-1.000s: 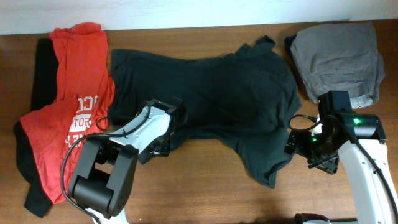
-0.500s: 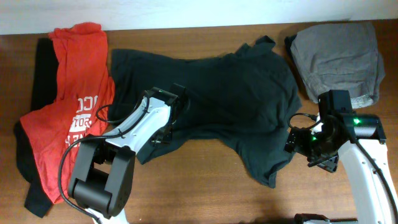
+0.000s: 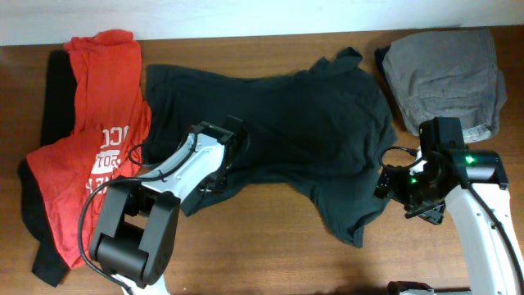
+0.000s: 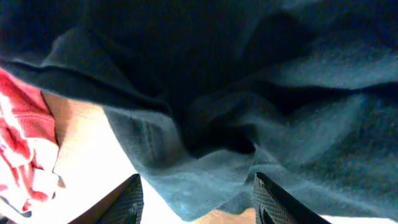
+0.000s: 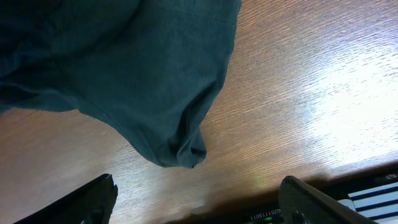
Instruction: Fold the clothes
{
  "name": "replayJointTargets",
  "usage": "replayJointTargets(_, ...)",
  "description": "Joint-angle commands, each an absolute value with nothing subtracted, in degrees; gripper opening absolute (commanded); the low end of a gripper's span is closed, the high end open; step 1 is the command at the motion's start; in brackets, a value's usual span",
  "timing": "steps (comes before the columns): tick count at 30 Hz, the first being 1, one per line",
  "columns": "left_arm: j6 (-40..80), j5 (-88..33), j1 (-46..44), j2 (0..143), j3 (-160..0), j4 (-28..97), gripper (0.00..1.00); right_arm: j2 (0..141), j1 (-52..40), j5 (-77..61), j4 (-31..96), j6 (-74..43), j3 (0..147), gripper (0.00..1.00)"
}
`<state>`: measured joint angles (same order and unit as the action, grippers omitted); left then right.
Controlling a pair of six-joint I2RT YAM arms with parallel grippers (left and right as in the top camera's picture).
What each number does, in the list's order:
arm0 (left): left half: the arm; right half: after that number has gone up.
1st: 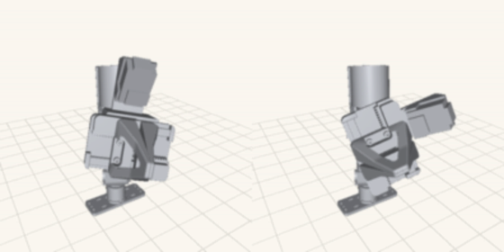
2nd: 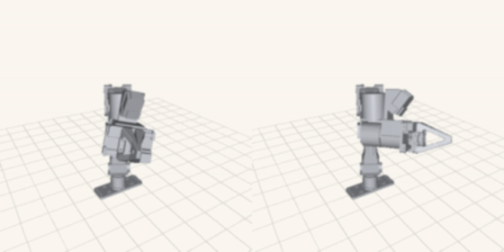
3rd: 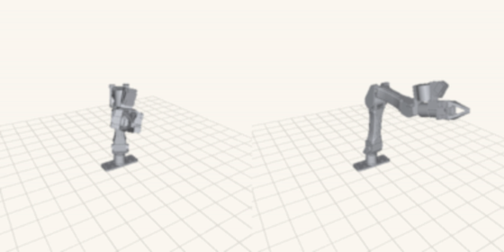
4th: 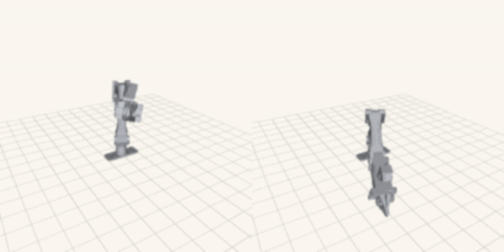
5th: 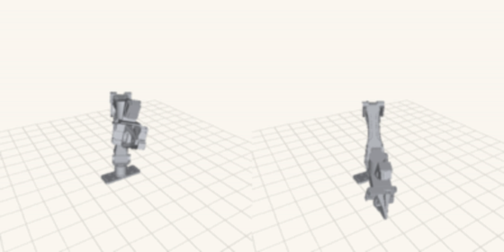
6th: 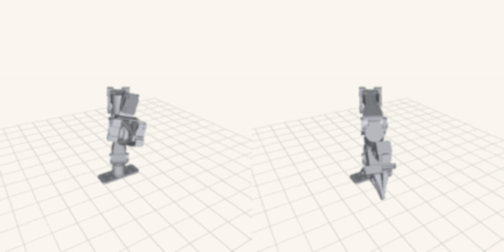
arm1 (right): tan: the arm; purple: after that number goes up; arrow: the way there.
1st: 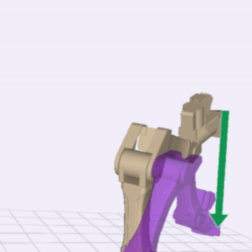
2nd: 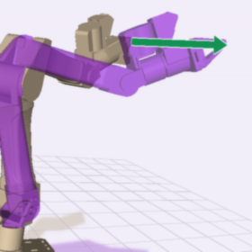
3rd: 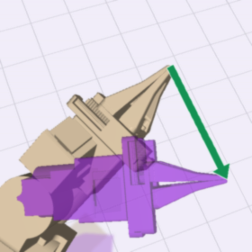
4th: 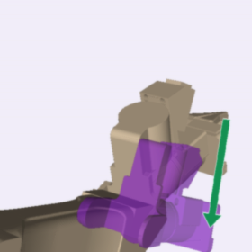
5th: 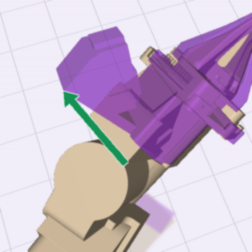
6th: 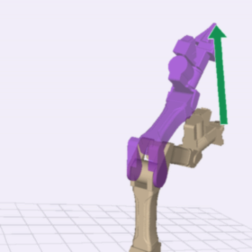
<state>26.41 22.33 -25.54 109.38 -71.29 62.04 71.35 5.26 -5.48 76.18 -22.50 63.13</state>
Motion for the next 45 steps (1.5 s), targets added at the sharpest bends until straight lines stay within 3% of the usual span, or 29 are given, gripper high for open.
replayJointTargets(1, 26.1, 21.3, -25.5, 109.2, -69.7, 60.5, 0.56, 70.8, 4.8, -5.6, 75.8, -22.8, 62.8, 0.88)
replayJointTargets(11, 26.0, 21.6, -25.5, 109.2, -67.6, 58.5, 0.40, 70.8, 4.8, -5.6, 75.4, -22.8, 62.8, 0.88)
replayJointTargets(12, 26.0, 21.9, -25.5, 109.2, -67.6, 58.5, 0.32, 70.8, 4.8, -5.6, 75.3, -22.8, 62.8, 0.88)
replayJointTargets(13, 26.0, 22.2, -25.5, 109.2, -67.6, 58.6, 0.14, 70.8, 4.8, -5.6, 75.3, -22.8, 62.8, 0.88)
replayJointTargets(14, 26.0, 22.4, -25.5, 109.1, -67.7, 58.8, 0.04, 70.8, 4.8, -5.6, 75.4, -22.8, 62.8, 0.88)
replayJointTargets(15, 26.0, 22.5, -25.5, 109.1, -67.7, 58.8, 0.01, 70.8, 4.8, -5.6, 75.4, -22.8, 62.8, 0.88)
replayJointTargets(36, 26.6, 25.7, -21.7, 105.4, -81.9, 76.0, 0.01, 70.8, 4.8, -7.3, 77.5, -20.0, 62.3, 0.87)
replayJointTargets(41, 26.5, 25.1, -18.6, 102.5, -81.9, 75.5, 0.01, 70.8, 4.8, -10.0, 75.8, -20.0, 55.7, 0.87)
replayJointTargets(45, 26.5, 25.1, -17.9, 102.4, -81.8, 73.7, 0.01, 70.8, 4.8, -15.0, 72.0, -20.0, 49.8, 0.78)
